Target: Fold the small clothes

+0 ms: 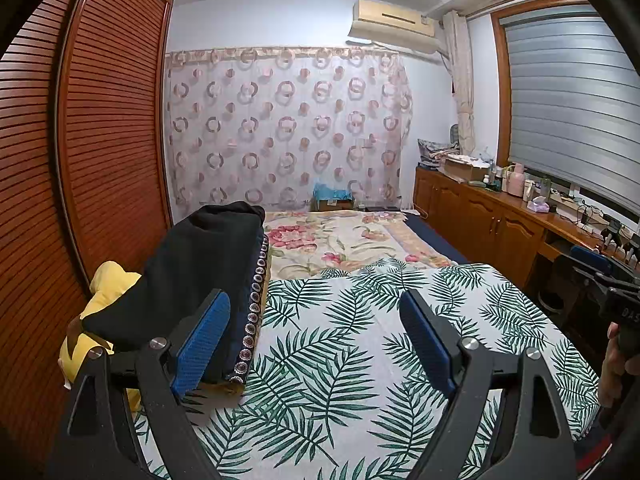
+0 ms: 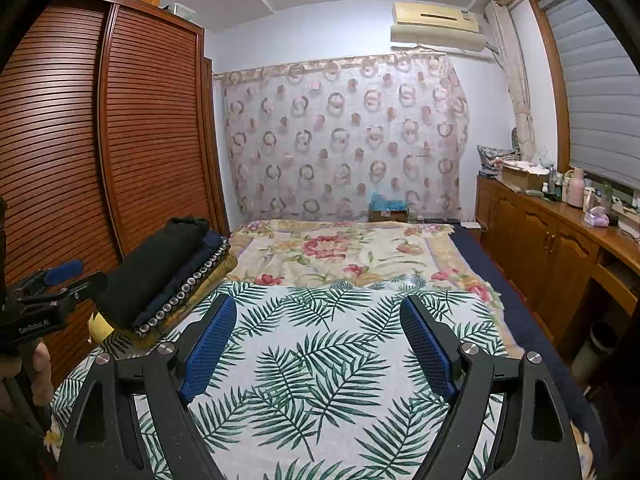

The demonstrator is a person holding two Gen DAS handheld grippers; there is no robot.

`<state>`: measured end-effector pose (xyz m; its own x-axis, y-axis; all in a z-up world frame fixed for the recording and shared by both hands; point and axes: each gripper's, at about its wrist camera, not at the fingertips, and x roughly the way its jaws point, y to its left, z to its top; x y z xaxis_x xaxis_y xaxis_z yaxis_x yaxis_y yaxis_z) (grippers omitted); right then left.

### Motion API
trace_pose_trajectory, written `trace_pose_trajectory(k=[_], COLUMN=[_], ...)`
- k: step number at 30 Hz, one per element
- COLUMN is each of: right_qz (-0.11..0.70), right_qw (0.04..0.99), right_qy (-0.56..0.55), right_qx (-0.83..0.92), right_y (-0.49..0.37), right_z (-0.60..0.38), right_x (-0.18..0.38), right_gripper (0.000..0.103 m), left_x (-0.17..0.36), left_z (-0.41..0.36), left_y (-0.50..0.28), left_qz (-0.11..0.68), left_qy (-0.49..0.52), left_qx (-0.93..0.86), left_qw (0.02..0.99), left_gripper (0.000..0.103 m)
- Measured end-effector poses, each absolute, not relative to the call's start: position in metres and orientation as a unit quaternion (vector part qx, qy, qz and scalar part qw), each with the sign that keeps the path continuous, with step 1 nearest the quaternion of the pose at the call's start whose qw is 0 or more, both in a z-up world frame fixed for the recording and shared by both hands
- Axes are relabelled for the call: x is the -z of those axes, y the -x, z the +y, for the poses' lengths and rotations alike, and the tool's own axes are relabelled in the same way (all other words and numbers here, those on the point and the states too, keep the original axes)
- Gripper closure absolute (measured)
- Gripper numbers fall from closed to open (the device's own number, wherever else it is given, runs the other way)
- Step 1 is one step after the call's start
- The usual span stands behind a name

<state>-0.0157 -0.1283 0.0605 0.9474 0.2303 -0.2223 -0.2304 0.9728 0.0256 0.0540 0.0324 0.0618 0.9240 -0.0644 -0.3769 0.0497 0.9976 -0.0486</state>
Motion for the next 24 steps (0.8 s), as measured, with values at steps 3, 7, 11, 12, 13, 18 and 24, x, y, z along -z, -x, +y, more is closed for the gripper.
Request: trace_pose_trajectory(k=[3, 7, 11, 12, 13, 18, 24], right_qz=[0.112, 0.111, 0.111, 0.111, 0.111, 0.111, 0.110], right_qw=[0.987, 0.987, 0.987, 0.987, 0.987, 0.987, 0.987], right_qy=[0.002, 0.001, 0.002, 0.002, 0.001, 0.002, 0.002], right_qx=[-0.116, -0.115, -0.116, -0.116, -0.116, -0.117, -0.118], right_y=[0.0161, 0.0155, 0.0152, 0.0153, 0.0153, 0.0150, 0.0154], right_z=[-0.1302, -0.1318, -0.1334, -0.1335, -0.1334, -0.1352, -0.1355], right_x=[-0.0613, -0.0628, -0.0615, -0.0616, -0.0616, -0.0618, -0.0606], right_gripper=[0.018, 0.018, 0.018, 0.018, 0.018, 0.018, 0.018], left_x=[-0.0620, -0.0631, -0.0654, -0.0649, -0.0648, -0.0643, -0.0635], left_z=[0.0340, 0.0343, 0.0360, 0.0341, 0.0341, 0.0338, 0.0336], left_y=[-0.0547, -0.0549, -0.0561, -0.0550, -0.0550, -0.0548, -0.0547], left_qz=[0.192, 0.191, 0.190, 0.191, 0.190, 0.190, 0.190], left_qy=[0.019, 0.019, 0.018, 0.018, 0.019, 0.018, 0.018], left_qx=[0.029, 0.027, 0.027, 0.027, 0.027, 0.027, 0.027], left_qw=[0.981, 0.981, 0.981, 0.981, 0.981, 0.981, 0.981], left_gripper=[0.016, 0.016, 0.016, 0.016, 0.016, 0.016, 0.016])
